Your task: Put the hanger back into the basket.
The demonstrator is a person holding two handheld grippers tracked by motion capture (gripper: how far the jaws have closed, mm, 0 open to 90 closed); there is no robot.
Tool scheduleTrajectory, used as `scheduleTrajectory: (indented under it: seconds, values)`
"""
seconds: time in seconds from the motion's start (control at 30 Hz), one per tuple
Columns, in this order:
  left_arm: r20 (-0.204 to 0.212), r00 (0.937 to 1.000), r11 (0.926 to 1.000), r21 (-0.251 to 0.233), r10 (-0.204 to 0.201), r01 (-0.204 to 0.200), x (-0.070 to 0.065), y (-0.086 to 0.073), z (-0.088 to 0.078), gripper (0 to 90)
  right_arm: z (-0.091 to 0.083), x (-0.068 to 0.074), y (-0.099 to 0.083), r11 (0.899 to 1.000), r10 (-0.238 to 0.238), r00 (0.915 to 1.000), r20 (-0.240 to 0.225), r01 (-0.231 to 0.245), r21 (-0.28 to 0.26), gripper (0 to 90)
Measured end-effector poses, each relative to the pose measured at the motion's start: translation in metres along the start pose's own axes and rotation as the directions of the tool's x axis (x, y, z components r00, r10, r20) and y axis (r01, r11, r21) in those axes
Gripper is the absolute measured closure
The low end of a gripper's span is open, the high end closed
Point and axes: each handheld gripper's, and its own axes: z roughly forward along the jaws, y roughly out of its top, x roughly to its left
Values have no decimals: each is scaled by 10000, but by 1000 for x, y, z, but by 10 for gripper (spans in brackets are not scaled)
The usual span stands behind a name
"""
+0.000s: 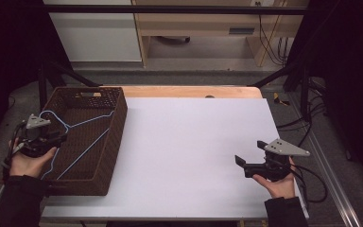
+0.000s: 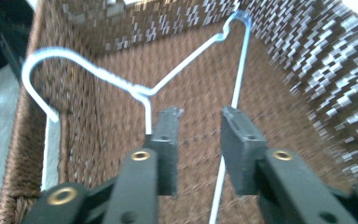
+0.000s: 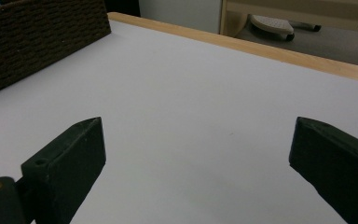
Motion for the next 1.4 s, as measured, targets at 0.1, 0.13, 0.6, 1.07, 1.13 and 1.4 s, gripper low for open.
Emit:
scheduleTrajectory:
  seconds: [0.1,0.13,0.6,1.07,1.13,1.4]
  values:
    - [433,9990,9960,-895,-47,86,-9,1,-12,588,-1,0,0,10000,9,10000,-2,-9,-38,43]
    - [542,9985,9933,-1152,4,58,-13,1,-15,546,-1,0,0,10000,8,10000,-11,-8,-54,43]
    - [2666,9622,9365,-3480,552,427,-67,-1,-35,274,-3,-1,0,9995,37,10000,-86,-40,-307,39]
    - [3459,9258,9286,-3707,1524,-143,-120,-12,-22,121,-3,0,-1,9990,28,9999,-166,-36,-440,38]
    - [3531,9214,9301,-3666,1625,-235,-125,-12,-21,115,-3,0,-1,9989,80,9998,-178,-88,-469,39]
    - [3757,9101,9305,-3653,1747,-279,-134,-15,-16,110,-1,1,-2,9991,67,9996,-292,-79,-409,39]
